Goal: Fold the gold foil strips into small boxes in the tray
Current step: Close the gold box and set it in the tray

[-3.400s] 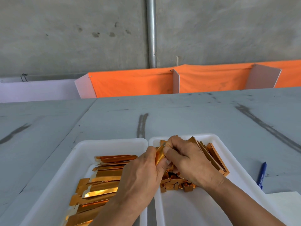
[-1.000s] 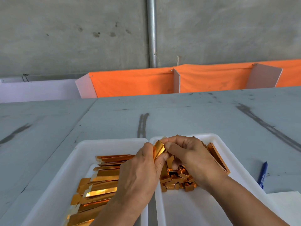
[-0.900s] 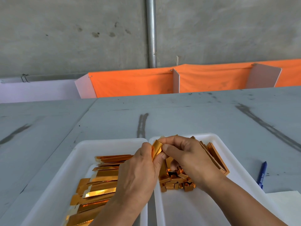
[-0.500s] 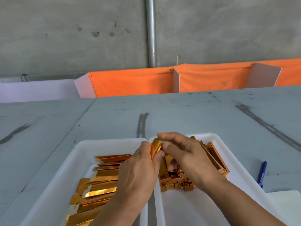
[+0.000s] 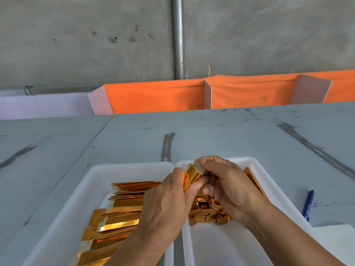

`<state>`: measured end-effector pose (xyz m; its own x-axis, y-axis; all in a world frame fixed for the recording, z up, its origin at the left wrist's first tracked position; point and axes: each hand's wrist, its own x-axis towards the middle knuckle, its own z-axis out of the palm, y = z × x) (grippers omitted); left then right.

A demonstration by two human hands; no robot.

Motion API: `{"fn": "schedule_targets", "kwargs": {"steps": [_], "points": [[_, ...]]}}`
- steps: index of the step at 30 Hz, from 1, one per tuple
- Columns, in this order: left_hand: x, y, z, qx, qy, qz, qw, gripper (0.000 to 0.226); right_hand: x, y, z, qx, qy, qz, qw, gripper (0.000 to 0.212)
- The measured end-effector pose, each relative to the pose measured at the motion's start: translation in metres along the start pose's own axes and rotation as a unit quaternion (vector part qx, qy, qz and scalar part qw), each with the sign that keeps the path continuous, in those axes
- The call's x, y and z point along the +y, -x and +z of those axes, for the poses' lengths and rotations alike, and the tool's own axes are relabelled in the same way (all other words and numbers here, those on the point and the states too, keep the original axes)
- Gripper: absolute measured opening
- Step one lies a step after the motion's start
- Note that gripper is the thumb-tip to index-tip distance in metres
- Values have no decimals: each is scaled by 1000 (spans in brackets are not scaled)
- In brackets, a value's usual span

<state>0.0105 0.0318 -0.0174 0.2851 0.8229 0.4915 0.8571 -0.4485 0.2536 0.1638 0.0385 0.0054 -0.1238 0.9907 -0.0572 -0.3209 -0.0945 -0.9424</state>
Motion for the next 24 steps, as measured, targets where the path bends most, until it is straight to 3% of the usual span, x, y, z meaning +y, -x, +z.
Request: {"fn": "schedule_targets", "kwargs": {"steps": [11, 24], "points": [[2, 0, 0, -17, -26, 3, 1000, 41, 4, 3, 3, 36, 87, -49, 994, 13], [4, 1, -1, -14, 3, 14, 1000, 46, 0, 2, 0, 23, 41, -38, 998, 11]]}}
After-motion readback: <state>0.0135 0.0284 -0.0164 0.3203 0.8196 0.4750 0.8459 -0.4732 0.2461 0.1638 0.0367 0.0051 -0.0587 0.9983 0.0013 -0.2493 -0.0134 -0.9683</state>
